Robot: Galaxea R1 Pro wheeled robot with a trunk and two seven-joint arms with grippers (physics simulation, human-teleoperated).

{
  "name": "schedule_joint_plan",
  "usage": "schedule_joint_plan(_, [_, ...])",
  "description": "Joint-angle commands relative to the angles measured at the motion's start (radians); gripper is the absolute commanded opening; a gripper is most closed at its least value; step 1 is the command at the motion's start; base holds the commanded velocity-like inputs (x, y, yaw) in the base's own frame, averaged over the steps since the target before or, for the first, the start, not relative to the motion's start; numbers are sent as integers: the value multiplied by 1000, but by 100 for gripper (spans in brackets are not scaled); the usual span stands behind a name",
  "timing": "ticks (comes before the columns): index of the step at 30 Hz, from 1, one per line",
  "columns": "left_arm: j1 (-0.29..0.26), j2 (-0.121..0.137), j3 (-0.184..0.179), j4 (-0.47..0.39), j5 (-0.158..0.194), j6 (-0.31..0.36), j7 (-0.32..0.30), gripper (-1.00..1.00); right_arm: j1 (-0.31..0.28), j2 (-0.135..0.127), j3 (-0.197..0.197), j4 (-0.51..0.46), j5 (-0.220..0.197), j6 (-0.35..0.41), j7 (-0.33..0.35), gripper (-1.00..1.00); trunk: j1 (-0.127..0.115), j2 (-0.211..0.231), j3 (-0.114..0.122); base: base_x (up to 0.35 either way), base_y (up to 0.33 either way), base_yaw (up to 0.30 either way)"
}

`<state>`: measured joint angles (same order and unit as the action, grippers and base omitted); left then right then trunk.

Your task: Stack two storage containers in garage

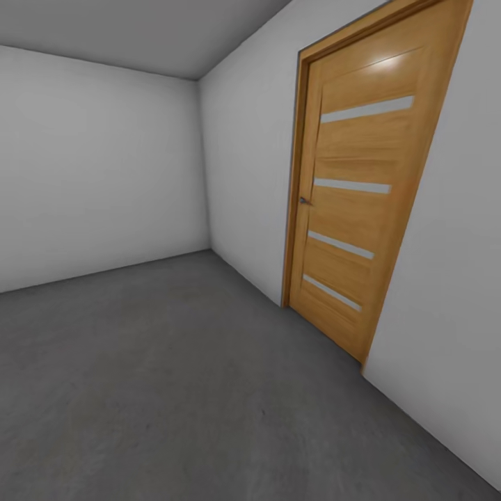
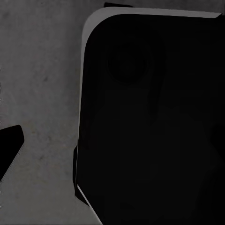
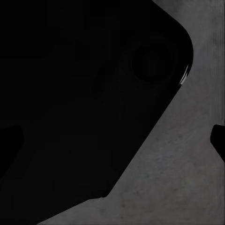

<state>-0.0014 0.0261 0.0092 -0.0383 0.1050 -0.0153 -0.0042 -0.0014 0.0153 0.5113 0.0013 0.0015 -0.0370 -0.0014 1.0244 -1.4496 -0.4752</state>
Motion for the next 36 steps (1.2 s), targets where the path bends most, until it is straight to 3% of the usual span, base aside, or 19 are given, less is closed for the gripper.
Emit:
schedule_joint_plan(1, [0, 0, 0, 0, 10, -2, 0, 100, 0, 0, 1, 0, 0, -3, 0, 100, 1, 0, -1, 323, 0, 0])
schedule_joint_plan(36, [0, 0, 0, 0, 10, -2, 0, 100, 0, 0, 1, 0, -1, -3, 0, 100, 1, 0, -1, 323, 0, 0])
